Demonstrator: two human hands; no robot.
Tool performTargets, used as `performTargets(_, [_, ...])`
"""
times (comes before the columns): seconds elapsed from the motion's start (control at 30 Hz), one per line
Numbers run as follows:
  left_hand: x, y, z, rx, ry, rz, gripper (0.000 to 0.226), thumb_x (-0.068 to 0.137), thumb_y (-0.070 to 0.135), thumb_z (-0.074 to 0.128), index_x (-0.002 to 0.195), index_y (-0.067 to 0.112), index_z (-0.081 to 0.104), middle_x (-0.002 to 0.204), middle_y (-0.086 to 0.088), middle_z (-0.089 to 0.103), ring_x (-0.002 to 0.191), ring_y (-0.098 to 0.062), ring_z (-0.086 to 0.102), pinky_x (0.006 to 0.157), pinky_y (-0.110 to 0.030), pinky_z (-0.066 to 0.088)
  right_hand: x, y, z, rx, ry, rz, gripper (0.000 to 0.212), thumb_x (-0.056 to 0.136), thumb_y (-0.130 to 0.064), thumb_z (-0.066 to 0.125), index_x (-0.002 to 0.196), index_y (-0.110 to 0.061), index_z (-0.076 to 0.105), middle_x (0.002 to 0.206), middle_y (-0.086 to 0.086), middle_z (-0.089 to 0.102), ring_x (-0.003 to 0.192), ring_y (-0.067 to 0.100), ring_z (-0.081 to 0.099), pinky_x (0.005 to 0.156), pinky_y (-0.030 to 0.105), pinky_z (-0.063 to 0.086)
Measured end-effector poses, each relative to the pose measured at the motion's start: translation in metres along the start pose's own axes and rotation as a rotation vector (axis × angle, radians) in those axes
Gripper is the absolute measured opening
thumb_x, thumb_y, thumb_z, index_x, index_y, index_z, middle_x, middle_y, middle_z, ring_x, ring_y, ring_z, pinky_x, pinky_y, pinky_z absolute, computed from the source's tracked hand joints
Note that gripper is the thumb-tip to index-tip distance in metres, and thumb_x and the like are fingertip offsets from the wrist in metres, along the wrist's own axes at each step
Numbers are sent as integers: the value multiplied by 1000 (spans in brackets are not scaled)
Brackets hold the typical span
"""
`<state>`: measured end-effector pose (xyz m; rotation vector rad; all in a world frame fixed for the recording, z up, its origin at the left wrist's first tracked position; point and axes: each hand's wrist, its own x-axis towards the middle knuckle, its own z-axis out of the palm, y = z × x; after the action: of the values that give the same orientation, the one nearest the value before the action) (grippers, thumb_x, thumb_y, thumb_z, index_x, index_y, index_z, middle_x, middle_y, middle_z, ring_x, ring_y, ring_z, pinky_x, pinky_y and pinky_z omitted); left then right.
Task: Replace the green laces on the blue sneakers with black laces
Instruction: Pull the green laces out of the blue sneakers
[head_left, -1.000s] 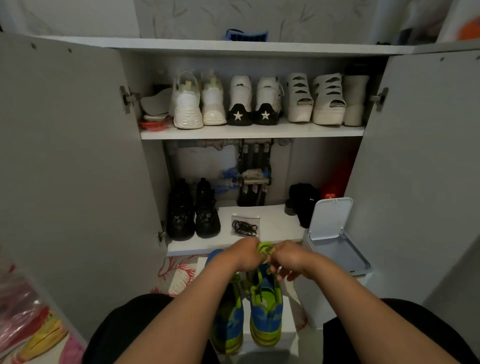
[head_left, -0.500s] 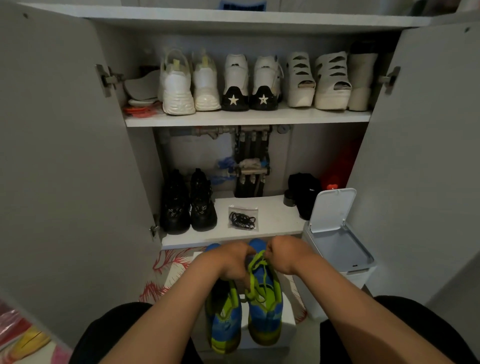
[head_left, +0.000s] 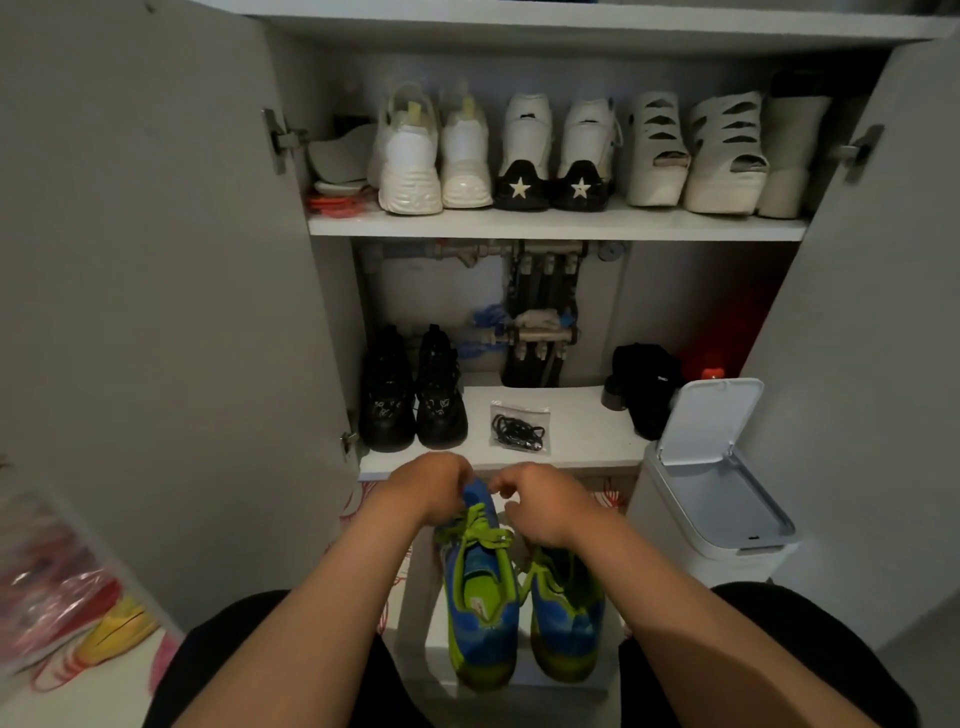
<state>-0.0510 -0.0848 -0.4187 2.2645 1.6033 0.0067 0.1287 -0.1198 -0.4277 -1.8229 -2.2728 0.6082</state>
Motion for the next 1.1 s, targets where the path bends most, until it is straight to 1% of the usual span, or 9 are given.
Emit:
performTargets(0.17, [-4,-16,22,-17,-85,-43,21,90,23,58,109,21,66,117,-5,64,107,-25,61,80,-28,44,7,-5,16,-15,-168,21,48,85,-25,59,132,-32,60,133,-4,62,119,21,58,100,32,48])
performTargets(0.3, [-4,-21,28,-69,-152,-34,8,88,19,60,95,20,63,113,-5,63,98,-20,59,76,-27,41,14,-9,19,-69,-189,-35,38,79,-46,68,114,-31,69,111,-4,67,101,20,63,86,34,53])
performTargets(0.4, [-3,-25,30,-99,-164,-37,11,87,17,60,93,26,62,112,-2,64,102,-21,60,79,-27,43,22,-14,20,-78,-133,-57,20,82,-33,70,98,-23,77,100,-4,73,94,18,67,82,35,56])
performTargets(0.5, [-3,-32,31,-81,-143,-66,7,86,20,63,89,27,62,109,-2,66,101,-22,61,84,-31,48,29,-17,22,-75,-106,-29,18,82,-30,68,88,-16,77,90,0,75,87,20,68,77,36,58])
performTargets(0.63, [-5,-40,37,-106,-213,-98,16,86,26,65,91,17,77,92,-3,75,77,-19,68,74,-31,54,34,-15,26,-139,-176,-11,18,76,-34,78,88,-22,78,91,-7,75,86,14,68,80,34,58])
performTargets(0.7, [-6,-39,40,-122,-235,-83,20,87,28,66,99,18,77,98,-4,75,79,-20,69,76,-32,54,38,-9,28,-93,-180,0,7,82,-27,74,85,-22,79,93,-8,76,89,13,68,83,33,57])
performTargets(0.83, [-1,-37,42,-259,-132,-22,31,89,27,66,118,22,72,116,0,69,92,-14,62,88,-30,50,43,1,24,20,-217,18,8,88,-24,71,89,-20,78,101,-9,76,94,11,68,90,33,55])
performTargets(1.0, [3,-31,49,-412,-6,-69,9,79,22,77,88,23,75,87,9,71,90,-13,68,88,-36,55,50,3,23,92,-247,1,14,91,-15,69,101,-14,78,106,-2,76,98,12,68,94,33,54])
performTargets(1.1, [1,-29,56,-452,40,-128,26,72,29,82,85,27,60,87,6,69,87,-17,66,79,-35,55,55,1,22,94,-206,-20,17,91,-11,68,104,-15,79,106,0,76,99,12,68,95,31,53])
